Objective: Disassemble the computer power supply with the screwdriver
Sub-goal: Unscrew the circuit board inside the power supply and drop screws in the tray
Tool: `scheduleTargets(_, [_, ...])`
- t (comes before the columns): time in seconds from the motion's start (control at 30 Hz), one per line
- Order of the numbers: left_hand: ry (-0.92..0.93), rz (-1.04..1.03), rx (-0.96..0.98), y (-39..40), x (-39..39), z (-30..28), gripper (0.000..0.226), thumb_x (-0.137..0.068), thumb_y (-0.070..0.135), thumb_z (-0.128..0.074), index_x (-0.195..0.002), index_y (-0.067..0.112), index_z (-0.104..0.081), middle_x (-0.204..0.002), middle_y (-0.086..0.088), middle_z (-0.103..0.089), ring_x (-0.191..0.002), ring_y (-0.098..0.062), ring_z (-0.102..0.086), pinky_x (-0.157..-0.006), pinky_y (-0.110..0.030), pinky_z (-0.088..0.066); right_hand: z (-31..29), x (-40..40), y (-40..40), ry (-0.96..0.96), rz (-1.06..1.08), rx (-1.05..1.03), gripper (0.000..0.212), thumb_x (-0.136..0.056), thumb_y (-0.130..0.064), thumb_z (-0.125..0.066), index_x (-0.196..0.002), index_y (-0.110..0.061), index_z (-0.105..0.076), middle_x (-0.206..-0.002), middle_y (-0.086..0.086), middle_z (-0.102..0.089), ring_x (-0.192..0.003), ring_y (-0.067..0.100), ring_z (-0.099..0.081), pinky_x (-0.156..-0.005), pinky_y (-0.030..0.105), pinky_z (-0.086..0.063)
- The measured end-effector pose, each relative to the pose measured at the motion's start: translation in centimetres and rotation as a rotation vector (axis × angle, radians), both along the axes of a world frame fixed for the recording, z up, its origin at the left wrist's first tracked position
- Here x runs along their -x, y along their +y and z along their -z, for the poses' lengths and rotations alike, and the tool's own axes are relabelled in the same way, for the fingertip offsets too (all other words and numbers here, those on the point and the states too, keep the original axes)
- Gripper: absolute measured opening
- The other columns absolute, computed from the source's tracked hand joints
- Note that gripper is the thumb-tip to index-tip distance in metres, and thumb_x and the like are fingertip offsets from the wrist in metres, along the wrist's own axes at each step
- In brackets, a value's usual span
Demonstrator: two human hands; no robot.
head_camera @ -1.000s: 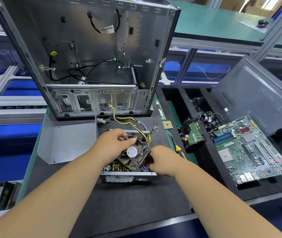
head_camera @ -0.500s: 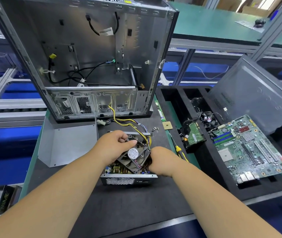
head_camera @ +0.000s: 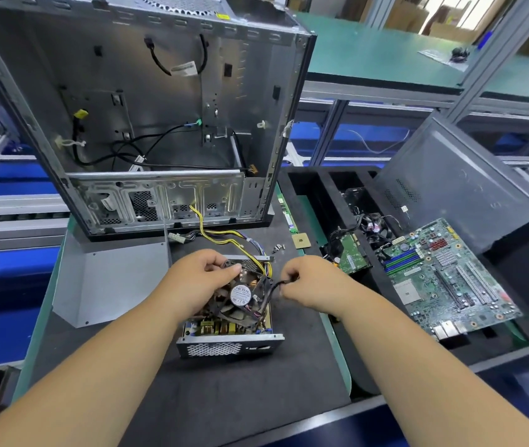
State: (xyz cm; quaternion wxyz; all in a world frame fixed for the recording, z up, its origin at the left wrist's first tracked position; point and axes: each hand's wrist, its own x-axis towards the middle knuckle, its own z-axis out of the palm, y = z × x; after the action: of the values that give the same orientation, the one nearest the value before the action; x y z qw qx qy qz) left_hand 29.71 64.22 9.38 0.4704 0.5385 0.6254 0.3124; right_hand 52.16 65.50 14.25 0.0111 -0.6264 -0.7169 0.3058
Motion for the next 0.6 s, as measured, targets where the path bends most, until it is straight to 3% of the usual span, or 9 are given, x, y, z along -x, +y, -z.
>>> scheduleTargets(0.1, [-0.168, -0.03, -0.031, 0.1, 0.4, -1.2, 0.014, -0.084, 0.042, -0.074, -0.084, 0.028, -0.071, -0.086, 0.002, -0.073, -0.085, -0.02, -0.068, -0.08, -0.039, -0.049, -0.6, -0.6, -0.4, 0.237, 0.126, -0.003, 0.011, -0.085, -0.016, -0.064, -0.075, -0.018, -0.06, -0.062, -0.009, -0.055, -0.044, 0.0, -0.043, -0.044, 0.016, -0.036])
scheduleTargets(0.17, [-0.234, -0.045, -0.035, 0.4, 0.4, -2.4, 0.013, -0.086, 0.041, -0.072, -0.084, 0.027, -0.073, -0.082, 0.006, -0.073, -0.084, -0.02, -0.066, -0.078, -0.038, -0.048, -0.9, -0.9, -0.9, 0.348, 0.19, 0.029, 0.009, -0.085, -0.013, -0.064, -0.088, -0.021, -0.062, -0.077, -0.009, -0.063, -0.06, 0.003, -0.053, -0.05, 0.012, -0.041])
scheduleTargets(0.27, [-0.29, -0.033, 0.0, 1.1, -0.2, -4.0, 0.016, -0.088, 0.041, -0.069, -0.086, 0.026, -0.074, -0.085, 0.004, -0.075, -0.088, -0.023, -0.067, -0.083, -0.04, -0.05, -1.7, -1.1, -1.2, 0.471, 0.194, 0.064, 0.037, -0.078, -0.02, -0.069, -0.111, -0.036, -0.06, -0.105, -0.004, -0.064, -0.087, 0.011, -0.062, -0.079, 0.031, -0.054])
scheduleTargets(0.33, [-0.288, -0.014, -0.002, 1.5, -1.1, -5.1, 0.018, -0.088, 0.041, -0.068, -0.082, 0.024, -0.072, -0.078, 0.008, -0.071, -0.081, -0.019, -0.062, -0.077, -0.035, -0.046, -2.3, -1.4, -1.3, 0.562, 0.179, 0.067, 0.054, -0.069, -0.037, -0.07, -0.119, -0.05, -0.053, -0.112, -0.01, -0.058, -0.097, 0.008, -0.06, -0.081, 0.036, -0.054])
scheduleTargets(0.37, [-0.286, -0.007, -0.01, 1.7, -1.6, -5.5, 0.02, -0.089, 0.04, -0.068, -0.081, 0.022, -0.071, -0.076, 0.007, -0.068, -0.077, -0.018, -0.058, -0.075, -0.033, -0.043, -2.6, -1.7, -1.2, 0.587, 0.162, 0.052, 0.06, -0.065, -0.047, -0.069, -0.12, -0.058, -0.049, -0.114, -0.015, -0.056, -0.101, 0.004, -0.059, -0.082, 0.031, -0.053])
scheduleTargets(0.43, [-0.291, 0.003, -0.022, 2.0, -2.9, -6.0, 0.023, -0.089, 0.039, -0.068, -0.083, 0.017, -0.07, -0.077, -0.001, -0.064, -0.073, -0.02, -0.053, -0.074, -0.035, -0.039, -3.1, -2.5, -1.2, 0.579, 0.1, -0.018, 0.07, -0.062, -0.058, -0.07, -0.125, -0.065, -0.041, -0.122, -0.023, -0.049, -0.112, -0.005, -0.053, -0.091, 0.021, -0.045])
scheduleTargets(0.5, [-0.288, 0.002, -0.018, 2.4, -4.2, -6.3, 0.026, -0.088, 0.038, -0.069, -0.083, 0.013, -0.068, -0.077, -0.006, -0.063, -0.071, -0.02, -0.052, -0.072, -0.035, -0.039, -3.3, -3.6, -1.1, 0.493, -0.007, -0.122, 0.086, -0.065, -0.061, -0.075, -0.139, -0.059, -0.031, -0.134, -0.028, -0.039, -0.126, -0.01, -0.04, -0.102, 0.019, -0.037])
scheduleTargets(0.6, [-0.25, -0.043, -0.033, 2.9, -6.3, -6.2, 0.028, -0.086, 0.038, -0.072, -0.078, 0.012, -0.066, -0.068, 0.001, -0.064, -0.061, -0.012, -0.053, -0.065, -0.031, -0.038, -3.7, -4.8, -0.4, 0.272, -0.207, -0.289, 0.101, -0.07, -0.056, -0.08, -0.152, -0.041, -0.024, -0.147, -0.019, -0.031, -0.141, 0.001, -0.028, -0.116, 0.034, -0.031])
